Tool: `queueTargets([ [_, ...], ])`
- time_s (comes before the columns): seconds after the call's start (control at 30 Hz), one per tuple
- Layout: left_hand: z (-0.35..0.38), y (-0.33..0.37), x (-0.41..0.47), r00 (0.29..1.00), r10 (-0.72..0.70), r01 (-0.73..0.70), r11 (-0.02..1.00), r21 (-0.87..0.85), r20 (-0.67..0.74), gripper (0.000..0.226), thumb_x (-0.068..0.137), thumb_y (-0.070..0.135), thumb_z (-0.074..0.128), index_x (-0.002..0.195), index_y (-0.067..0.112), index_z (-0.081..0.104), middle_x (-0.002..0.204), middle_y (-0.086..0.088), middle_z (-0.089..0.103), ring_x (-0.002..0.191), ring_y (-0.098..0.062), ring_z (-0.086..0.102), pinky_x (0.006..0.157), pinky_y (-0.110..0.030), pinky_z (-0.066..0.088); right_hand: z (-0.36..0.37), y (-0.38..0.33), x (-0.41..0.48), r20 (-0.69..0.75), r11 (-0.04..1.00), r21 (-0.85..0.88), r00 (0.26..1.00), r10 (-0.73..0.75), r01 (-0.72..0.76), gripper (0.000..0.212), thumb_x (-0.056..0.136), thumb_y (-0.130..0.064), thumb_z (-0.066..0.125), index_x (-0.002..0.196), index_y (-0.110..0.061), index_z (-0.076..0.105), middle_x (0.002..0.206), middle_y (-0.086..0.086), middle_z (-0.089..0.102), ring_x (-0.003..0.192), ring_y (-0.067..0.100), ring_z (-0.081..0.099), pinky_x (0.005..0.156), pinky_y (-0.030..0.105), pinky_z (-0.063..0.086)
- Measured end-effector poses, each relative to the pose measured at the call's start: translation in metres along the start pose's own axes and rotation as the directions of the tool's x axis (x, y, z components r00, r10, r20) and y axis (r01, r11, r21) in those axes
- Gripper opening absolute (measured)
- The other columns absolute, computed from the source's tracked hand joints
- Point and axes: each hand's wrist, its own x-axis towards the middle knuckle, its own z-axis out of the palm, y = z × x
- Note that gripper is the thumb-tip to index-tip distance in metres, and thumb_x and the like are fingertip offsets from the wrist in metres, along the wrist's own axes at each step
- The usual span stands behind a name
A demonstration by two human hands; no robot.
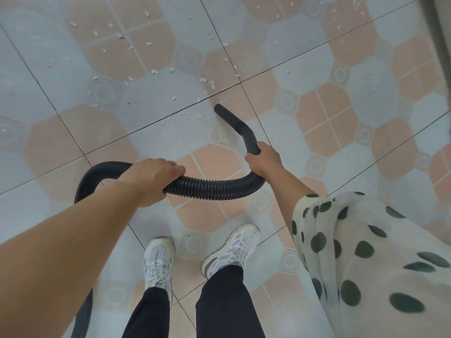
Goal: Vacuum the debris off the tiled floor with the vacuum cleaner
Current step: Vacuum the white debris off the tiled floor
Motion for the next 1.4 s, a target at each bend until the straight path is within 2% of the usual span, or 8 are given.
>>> queueTargets([
  [0.17,-0.004,-0.013,-0.006,0.998,-0.037,0.036,0.999,-0.025,-0.058,0.030,0.081,0.007,0.054,0.089,0.029,0.035,0.084,0.007,0.049,0.082,-0.018,0.051,0.067,-0.031,0.042,0.001,-0.026,0.007,-0.020,1.000,-0.010,1.000,-0.003,0.003,0.038,0.093,-0.020,0.051,0.130,-0.009,0.049,0.120,0.011,0.057,0.091,0.025,0.052,0.067,0.030,0.040],
  [0.4,0.007,-0.022,-0.024,1.000,-0.024,0.024,0.999,-0.032,-0.018,0.029,0.080,0.008,0.054,0.090,0.029,0.038,0.086,0.009,0.049,0.086,-0.018,0.053,0.075,-0.036,0.049,0.019,-0.024,-0.015,0.053,0.999,-0.030,0.998,-0.042,0.043,0.031,0.093,-0.021,0.052,0.122,-0.009,0.051,0.114,0.010,0.058,0.090,0.025,0.053,0.053,0.024,0.033],
  [0.7,0.008,-0.043,-0.042,0.998,-0.066,0.066,0.997,-0.046,-0.004,0.030,0.079,0.007,0.054,0.087,0.030,0.037,0.084,0.009,0.048,0.084,-0.017,0.053,0.073,-0.033,0.047,0.028,-0.058,-0.020,0.086,0.991,-0.063,0.990,-0.112,0.118,0.028,0.093,-0.019,0.052,0.119,-0.009,0.052,0.108,0.007,0.057,0.090,0.024,0.053,0.061,0.027,0.037],
  [0.8,0.010,-0.050,-0.045,0.996,-0.091,0.089,0.994,-0.062,-0.025,0.027,0.079,0.007,0.054,0.089,0.029,0.041,0.084,0.009,0.048,0.084,-0.018,0.053,0.074,-0.036,0.049,0.032,-0.070,-0.014,0.072,0.989,-0.069,0.989,-0.127,0.132,0.029,0.092,-0.018,0.052,0.120,-0.010,0.053,0.111,0.009,0.058,0.091,0.025,0.054,0.068,0.029,0.040],
  [1.03,0.007,-0.043,-0.039,0.994,-0.076,0.072,0.996,-0.054,-0.075,0.029,0.081,0.008,0.055,0.087,0.029,0.035,0.083,0.009,0.046,0.082,-0.016,0.051,0.072,-0.032,0.045,0.029,-0.055,-0.008,-0.038,1.000,0.011,0.999,0.001,0.000,0.034,0.092,-0.017,0.052,0.124,-0.007,0.050,0.114,0.011,0.057,0.088,0.025,0.054,0.061,0.029,0.041],
  [1.1,0.005,-0.036,-0.030,0.994,-0.067,0.063,0.997,-0.053,-0.084,0.029,0.081,0.008,0.054,0.087,0.028,0.034,0.084,0.008,0.047,0.084,-0.017,0.051,0.072,-0.031,0.044,0.023,-0.049,-0.002,-0.044,1.000,0.014,0.999,-0.001,0.001,0.034,0.092,-0.017,0.052,0.125,-0.007,0.050,0.115,0.012,0.057,0.088,0.025,0.053,0.063,0.030,0.042],
  [1.2,0.005,-0.032,-0.022,0.993,-0.084,0.078,0.995,-0.069,-0.087,0.028,0.080,0.008,0.055,0.087,0.028,0.036,0.085,0.007,0.049,0.084,-0.018,0.052,0.073,-0.033,0.046,0.016,-0.049,0.007,-0.048,1.000,0.011,0.999,-0.016,0.016,0.036,0.092,-0.017,0.052,0.127,-0.008,0.050,0.115,0.011,0.057,0.087,0.025,0.053,0.055,0.026,0.037],
  [1.4,-0.003,-0.025,-0.012,0.984,-0.134,0.123,0.988,-0.096,-0.121,0.022,0.082,0.009,0.055,0.092,0.024,0.044,0.086,0.005,0.052,0.082,-0.018,0.052,0.071,-0.034,0.047,0.002,-0.055,0.026,-0.083,0.999,0.034,0.997,-0.006,0.009,0.034,0.092,-0.015,0.052,0.126,-0.011,0.050,0.113,0.009,0.058,0.087,0.025,0.055,0.058,0.028,0.041],
])
